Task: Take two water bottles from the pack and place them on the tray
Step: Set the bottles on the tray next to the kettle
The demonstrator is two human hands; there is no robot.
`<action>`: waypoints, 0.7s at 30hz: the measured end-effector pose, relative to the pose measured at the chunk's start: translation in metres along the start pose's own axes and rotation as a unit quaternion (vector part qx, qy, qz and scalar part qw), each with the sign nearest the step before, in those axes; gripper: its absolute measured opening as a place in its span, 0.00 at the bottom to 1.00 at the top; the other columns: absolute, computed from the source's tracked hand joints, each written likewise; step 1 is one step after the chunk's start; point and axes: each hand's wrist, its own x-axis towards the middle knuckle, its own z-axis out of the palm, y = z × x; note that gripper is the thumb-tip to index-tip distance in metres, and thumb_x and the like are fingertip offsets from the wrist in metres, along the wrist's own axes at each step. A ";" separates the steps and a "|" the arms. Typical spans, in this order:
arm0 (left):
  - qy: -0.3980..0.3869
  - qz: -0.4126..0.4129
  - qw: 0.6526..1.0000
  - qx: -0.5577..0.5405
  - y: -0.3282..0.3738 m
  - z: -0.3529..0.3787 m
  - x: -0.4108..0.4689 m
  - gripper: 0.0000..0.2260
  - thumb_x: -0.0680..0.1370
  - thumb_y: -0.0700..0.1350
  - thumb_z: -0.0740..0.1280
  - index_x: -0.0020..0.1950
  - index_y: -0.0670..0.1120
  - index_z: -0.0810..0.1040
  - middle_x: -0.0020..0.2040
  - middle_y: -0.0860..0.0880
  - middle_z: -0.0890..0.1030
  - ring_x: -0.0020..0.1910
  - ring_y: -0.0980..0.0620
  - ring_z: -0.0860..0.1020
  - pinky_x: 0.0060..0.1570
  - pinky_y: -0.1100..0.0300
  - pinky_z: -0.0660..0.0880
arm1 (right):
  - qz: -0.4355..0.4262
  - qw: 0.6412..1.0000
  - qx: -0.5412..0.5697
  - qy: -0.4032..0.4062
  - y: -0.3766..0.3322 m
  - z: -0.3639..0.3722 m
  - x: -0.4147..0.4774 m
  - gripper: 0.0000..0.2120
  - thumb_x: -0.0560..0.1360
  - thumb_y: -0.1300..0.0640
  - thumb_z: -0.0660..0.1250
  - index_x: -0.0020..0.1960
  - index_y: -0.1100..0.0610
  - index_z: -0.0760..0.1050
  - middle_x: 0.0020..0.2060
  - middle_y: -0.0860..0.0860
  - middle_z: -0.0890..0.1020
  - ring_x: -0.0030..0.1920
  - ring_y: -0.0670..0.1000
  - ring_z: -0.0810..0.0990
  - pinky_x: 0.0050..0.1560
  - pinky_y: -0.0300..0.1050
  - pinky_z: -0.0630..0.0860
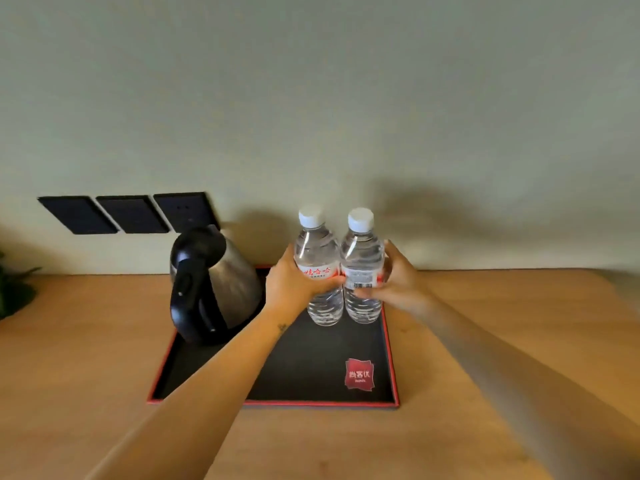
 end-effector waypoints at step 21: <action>-0.057 0.038 0.994 -0.086 -0.026 0.043 0.060 0.35 0.57 0.45 0.81 0.60 0.45 0.71 0.58 0.44 0.78 0.56 0.49 0.77 0.52 0.60 0.74 | 0.007 0.991 -0.121 -0.050 0.050 -0.009 0.073 0.49 0.60 0.59 0.79 0.72 0.55 0.54 0.69 0.57 0.68 0.70 0.59 0.63 0.70 0.64 0.61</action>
